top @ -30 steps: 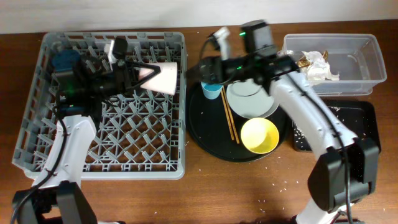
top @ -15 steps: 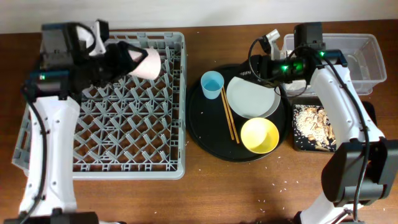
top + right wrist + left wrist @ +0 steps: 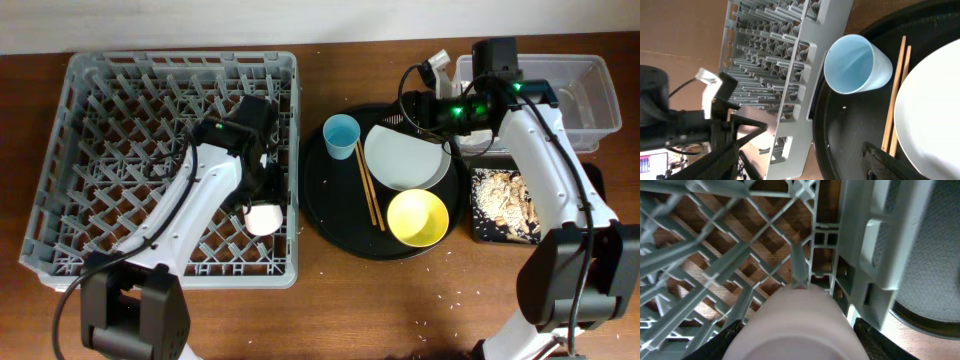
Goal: Sort waste into correct bins and load items into the dishwasher rack
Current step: 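Grasp the blue cup with the right gripper and lift it toward the left gripper, then take the blue cup from the right gripper with the left gripper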
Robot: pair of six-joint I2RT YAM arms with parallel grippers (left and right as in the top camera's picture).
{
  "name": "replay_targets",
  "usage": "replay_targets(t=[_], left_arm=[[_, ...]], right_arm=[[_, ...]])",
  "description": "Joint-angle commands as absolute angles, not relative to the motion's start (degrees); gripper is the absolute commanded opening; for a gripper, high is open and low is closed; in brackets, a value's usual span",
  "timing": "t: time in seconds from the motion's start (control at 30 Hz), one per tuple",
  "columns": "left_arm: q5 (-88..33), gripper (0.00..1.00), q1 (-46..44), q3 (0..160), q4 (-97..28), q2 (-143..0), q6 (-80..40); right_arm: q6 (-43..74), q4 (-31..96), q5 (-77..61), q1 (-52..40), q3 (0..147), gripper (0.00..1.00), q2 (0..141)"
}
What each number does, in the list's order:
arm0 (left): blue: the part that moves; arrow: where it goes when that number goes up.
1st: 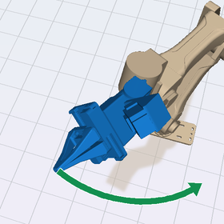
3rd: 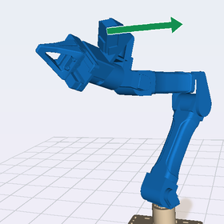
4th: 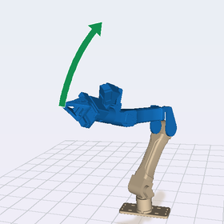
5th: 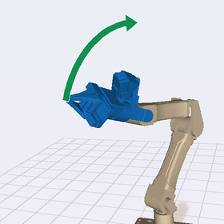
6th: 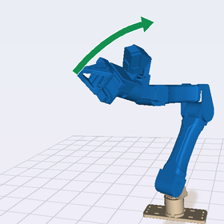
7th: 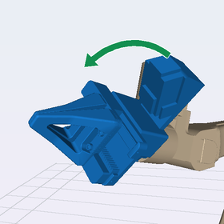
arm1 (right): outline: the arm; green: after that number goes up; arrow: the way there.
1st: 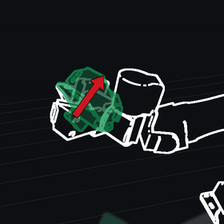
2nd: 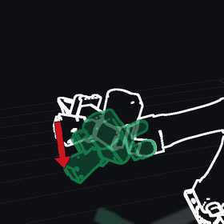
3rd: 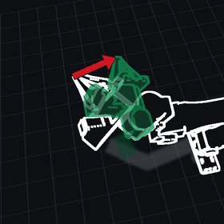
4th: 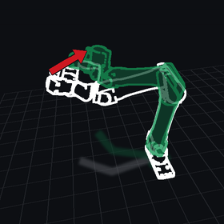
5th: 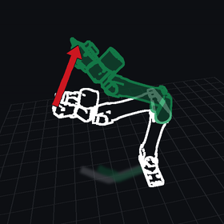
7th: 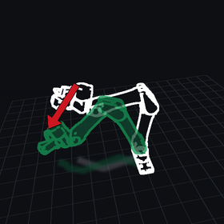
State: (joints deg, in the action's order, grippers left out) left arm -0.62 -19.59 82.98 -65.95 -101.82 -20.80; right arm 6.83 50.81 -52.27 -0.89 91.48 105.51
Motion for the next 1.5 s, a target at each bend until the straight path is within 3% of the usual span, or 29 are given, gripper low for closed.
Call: replay_targets(t=[0.0,0.07,0.2,0.27,0.43,0.57,0.6,0.77,0.83,0.93,1.0,1.1,1.17,1.3,1.47], left_arm=[[0.0,0.66,-19.7,79.6,-64.1,-102.2,-21.4],[-0.2,0.79,-19.7,79.4,-64.7,-102.2,-21.4],[-0.6,0.84,-19.0,92.5,-68.4,-102.2,-21.3],[-0.6,0.87,-17.7,103.0,-70.8,-102.2,-20.9],[-0.6,0.87,-13.6,107.3,-69.3,-102.3,-20.9],[-0.6,0.85,-13.6,106.9,-69.2,-102.6,-20.9],[-0.6,0.83,-13.6,106.9,-69.3,-103.1,-20.9],[1.5,0.84,-13.5,106.9,-69.5,-103.5,-20.9],[0.2,0.84,-13.5,106.9,-69.9,-103.5,-20.9],[-14.5,0.84,-8.4,106.9,-70.1,-103.5,-19.4],[-36.8,0.87,-1.4,106.9,-68.1,-103.8,-12.6],[-59.1,0.99,2.7,106.9,-67.3,-105.8,-4.7],[-76.1,0.99,3.2,106.9,-66.3,-108.2,1.5],[-90.2,0.99,3.0,106.9,-66.5,-113.9,3.5],[-90.2,0.99,0.3,106.8,-66.9,-115.3,3.5]], right_arm=[[6.0,50.7,-51.1,-1.9,91.5,0.78,105.5],[10.5,49.9,-44.1,-4.0,91.5,0.78,105.5],[26.4,42.5,-15.1,-13.6,91.5,0.77,105.5],[31.6,38.2,-9.4,-15.8,91.5,0.67,105.9],[35.5,34.2,-10.2,-16.6,91.5,0.5,115.9],[35.7,33.2,-12.9,-16.6,91.5,0.23,119.1],[35.7,33.5,-12.9,-16.5,91.5,0.06,119.1],[33.3,40.3,-17.8,-14.5,91.6,0.04,118.9],[28.7,40.2,-29.3,-11.7,92.8,0.04,116.0],[23.8,40.3,-45.7,-4.9,92.9,0.04,107.0],[21.3,40.2,-55.5,-2.7,92.9,0.04,103.9],[20.9,34.3,-67.2,-5.9,92.9,0.04,104.0],[24.3,28.8,-67.3,-10.0,92.9,0.04,104.0],[29.8,19.5,-67.5,-13.2,92.9,0.04,104.1],[31.2,16.8,-64.2,-14.7,92.9,0.04,105.1]])
